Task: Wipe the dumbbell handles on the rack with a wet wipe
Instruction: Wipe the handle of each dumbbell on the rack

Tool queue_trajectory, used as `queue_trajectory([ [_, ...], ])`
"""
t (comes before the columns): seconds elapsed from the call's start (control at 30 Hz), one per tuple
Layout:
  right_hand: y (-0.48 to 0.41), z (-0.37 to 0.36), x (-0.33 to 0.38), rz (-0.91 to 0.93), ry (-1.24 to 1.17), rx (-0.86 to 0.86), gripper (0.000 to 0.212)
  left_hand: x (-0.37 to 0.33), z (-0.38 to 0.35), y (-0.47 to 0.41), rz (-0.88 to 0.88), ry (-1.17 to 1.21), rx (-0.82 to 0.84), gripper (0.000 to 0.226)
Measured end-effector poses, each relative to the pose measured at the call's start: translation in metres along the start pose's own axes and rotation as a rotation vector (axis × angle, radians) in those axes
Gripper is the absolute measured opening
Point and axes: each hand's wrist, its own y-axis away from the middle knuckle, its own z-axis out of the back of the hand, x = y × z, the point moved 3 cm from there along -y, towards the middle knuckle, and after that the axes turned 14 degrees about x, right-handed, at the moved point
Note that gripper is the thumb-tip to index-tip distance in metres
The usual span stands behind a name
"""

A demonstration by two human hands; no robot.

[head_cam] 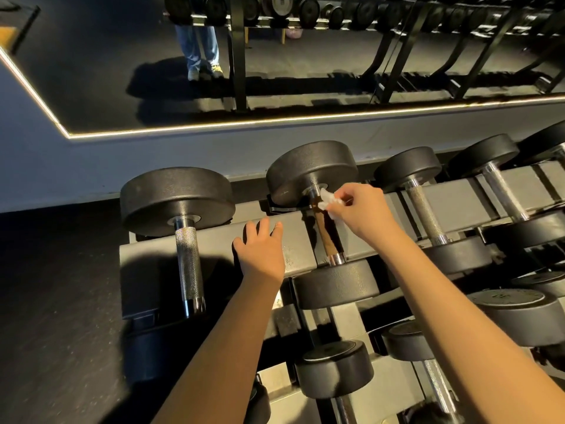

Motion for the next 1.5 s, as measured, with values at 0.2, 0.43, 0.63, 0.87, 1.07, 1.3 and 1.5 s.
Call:
queue_trajectory([
  [0.2, 0.008, -0.011, -0.006, -0.088, 0.136, 0.245, 0.011, -0.001, 0.001, -0.001, 0.005, -0.009, -0.002, 0.086],
  [0.43, -0.005, -0.013, 0.012, 0.115, 0.061, -0.140, 0.022, -0.001, 0.000, -0.001, 0.009, -0.005, 0.006, 0.088],
  [0.63, -0.017, -0.028, 0.016, 0.026, 0.423, -0.024, 0.022, -0.001, 0.000, -0.001, 0.000, 0.004, 0.009, 0.085],
  [0.87, 0.007, -0.024, 0.004, -0.018, 0.388, 0.096, 0.010, -0.002, 0.003, 0.003, -0.013, 0.021, 0.013, 0.083],
  [1.07, 0.004, -0.024, 0.007, -0.073, 0.416, 0.138, 0.011, -0.003, 0.003, 0.002, -0.015, 0.022, 0.024, 0.084],
  [1.3, 0.004, -0.013, 0.000, -0.029, 0.208, -0.090, 0.011, -0.003, 0.003, 0.002, -0.012, 0.022, 0.023, 0.084],
  [1.5, -0.013, -0.015, 0.001, -0.063, 0.028, -0.105, 0.013, -0.003, 0.002, 0.002, -0.014, 0.009, 0.015, 0.084],
])
